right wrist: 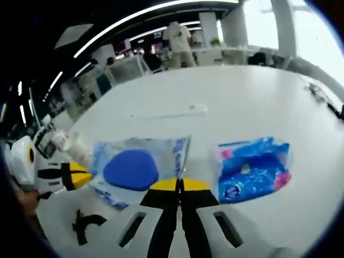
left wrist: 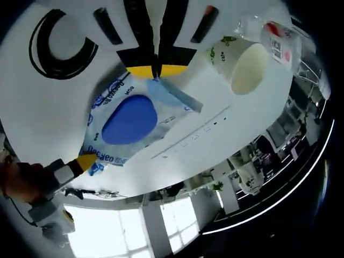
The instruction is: Arrange the tabletop items into an orderly group along one side of the table until the central work area is clear of visible clutter.
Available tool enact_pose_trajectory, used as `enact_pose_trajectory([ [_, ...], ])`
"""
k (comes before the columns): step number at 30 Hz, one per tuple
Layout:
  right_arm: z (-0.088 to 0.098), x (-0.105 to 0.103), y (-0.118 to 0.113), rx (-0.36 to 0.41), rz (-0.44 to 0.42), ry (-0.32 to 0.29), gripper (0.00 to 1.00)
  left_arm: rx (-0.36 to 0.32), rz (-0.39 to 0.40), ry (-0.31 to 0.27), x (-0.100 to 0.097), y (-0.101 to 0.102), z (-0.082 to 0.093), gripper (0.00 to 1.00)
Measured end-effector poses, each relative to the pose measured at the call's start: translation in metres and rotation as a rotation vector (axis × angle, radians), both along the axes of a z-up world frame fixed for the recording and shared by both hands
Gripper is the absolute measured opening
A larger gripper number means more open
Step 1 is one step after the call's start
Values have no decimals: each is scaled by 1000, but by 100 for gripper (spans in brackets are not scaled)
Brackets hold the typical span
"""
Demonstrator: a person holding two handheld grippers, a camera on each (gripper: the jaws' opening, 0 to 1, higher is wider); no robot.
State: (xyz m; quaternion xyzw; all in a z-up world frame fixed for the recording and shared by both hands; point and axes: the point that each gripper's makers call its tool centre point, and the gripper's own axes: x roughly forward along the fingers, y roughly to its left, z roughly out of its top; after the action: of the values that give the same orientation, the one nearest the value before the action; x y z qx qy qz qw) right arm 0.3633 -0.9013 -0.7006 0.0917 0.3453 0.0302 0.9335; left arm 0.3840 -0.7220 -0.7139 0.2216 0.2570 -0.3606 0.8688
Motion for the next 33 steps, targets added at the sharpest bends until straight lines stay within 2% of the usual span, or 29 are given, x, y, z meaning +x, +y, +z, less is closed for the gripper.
enact_pose_trajectory([
  [3,-7,5,3,-10,30,0,0,6,22,8,3,3,-5,0],
  [11,-23,8,1,-17,36,29,0,-51,85,60,6,7,-17,0],
  [16,-27,9,1,-20,37,36,0,-35,73,30,7,6,-17,0],
  [21,-31,10,-1,-46,48,42,0,-36,66,27,8,5,-19,0],
  [26,-36,9,-1,-62,54,57,0,0,51,-6,9,5,-20,1],
  [33,-36,9,-1,-109,72,58,3,22,80,-9,8,7,-22,3],
])
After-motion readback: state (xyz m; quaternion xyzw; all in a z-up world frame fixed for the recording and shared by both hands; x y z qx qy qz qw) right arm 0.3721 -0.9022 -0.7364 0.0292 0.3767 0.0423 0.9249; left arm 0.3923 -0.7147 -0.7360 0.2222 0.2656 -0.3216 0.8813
